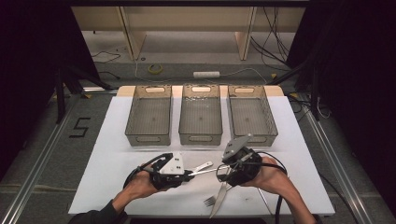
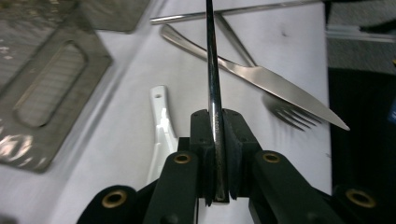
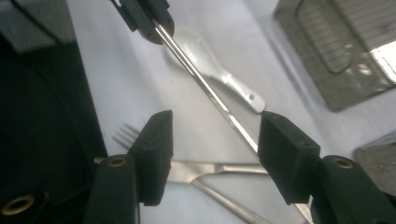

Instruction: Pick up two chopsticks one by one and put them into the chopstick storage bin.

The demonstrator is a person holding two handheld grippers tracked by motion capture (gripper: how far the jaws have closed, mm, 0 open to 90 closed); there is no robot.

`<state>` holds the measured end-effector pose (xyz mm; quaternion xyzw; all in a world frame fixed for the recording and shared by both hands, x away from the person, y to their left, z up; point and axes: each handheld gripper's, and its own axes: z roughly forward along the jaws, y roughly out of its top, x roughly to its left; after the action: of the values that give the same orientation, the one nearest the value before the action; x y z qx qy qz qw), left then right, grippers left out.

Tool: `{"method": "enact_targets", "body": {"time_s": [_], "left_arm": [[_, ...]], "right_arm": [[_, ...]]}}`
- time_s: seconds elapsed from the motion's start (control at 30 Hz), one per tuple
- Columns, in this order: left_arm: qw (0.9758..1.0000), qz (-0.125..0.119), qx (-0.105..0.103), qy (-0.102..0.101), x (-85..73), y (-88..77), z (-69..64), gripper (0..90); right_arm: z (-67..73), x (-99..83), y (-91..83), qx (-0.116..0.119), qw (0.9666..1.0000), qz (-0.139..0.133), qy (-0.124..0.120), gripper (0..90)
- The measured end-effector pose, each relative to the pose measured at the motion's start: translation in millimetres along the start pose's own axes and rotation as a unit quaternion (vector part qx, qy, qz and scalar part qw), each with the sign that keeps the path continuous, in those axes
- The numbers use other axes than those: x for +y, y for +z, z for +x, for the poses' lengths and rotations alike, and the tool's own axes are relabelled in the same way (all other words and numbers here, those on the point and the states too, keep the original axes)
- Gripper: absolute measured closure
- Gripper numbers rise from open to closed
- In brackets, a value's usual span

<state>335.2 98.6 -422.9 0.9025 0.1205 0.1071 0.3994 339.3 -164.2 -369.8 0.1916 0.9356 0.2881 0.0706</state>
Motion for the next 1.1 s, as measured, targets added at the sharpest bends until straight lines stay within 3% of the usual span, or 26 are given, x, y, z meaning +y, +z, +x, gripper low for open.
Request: {"method": "enact_targets", "body": {"time_s": [0.1,0.23,0.27,0.37,0.6,0.73,0.93,1.1], "left_arm": [[0.9991,-0.013,0.02,-0.034,-1.2,-5.1,6.8,83.0],[0.9961,-0.025,0.05,-0.068,-2.6,-12.2,14.8,83.0],[0.9951,-0.028,0.058,-0.076,-3.3,-14.0,17.0,83.0],[0.9915,-0.038,0.076,-0.098,-5.2,-19.4,22.8,83.0],[0.9832,-0.062,0.111,-0.131,-8.9,-32.2,35.6,83.0],[0.9785,-0.066,0.137,-0.139,-10.8,-39.9,43.4,83.0],[0.9674,-0.072,0.174,-0.169,-19.4,-50.7,60.8,83.0],[0.9616,-0.073,0.194,-0.18,-24.8,-57.1,72.9,83.0]], "right_arm": [[-3.1,-7.9,-3.5,-0.013,0.9986,-0.033,0.039,40.0],[-5.0,-22.2,-4.6,-0.038,0.9947,-0.063,0.072,36.5],[-7.9,-31.3,-4.4,-0.045,0.9927,-0.069,0.089,35.3],[-11.4,-41.4,-3.4,-0.053,0.9903,-0.071,0.107,34.1],[-19.6,-72.1,-1.9,-0.08,0.9789,-0.09,0.165,29.3],[-23.6,-81.8,0.7,-0.084,0.977,-0.073,0.182,27.3],[-29.1,-91.8,5.4,-0.083,0.9752,-0.031,0.203,25.6],[-33.0,-96.0,7.0,-0.091,0.9733,0.0,0.211,24.9]]}}
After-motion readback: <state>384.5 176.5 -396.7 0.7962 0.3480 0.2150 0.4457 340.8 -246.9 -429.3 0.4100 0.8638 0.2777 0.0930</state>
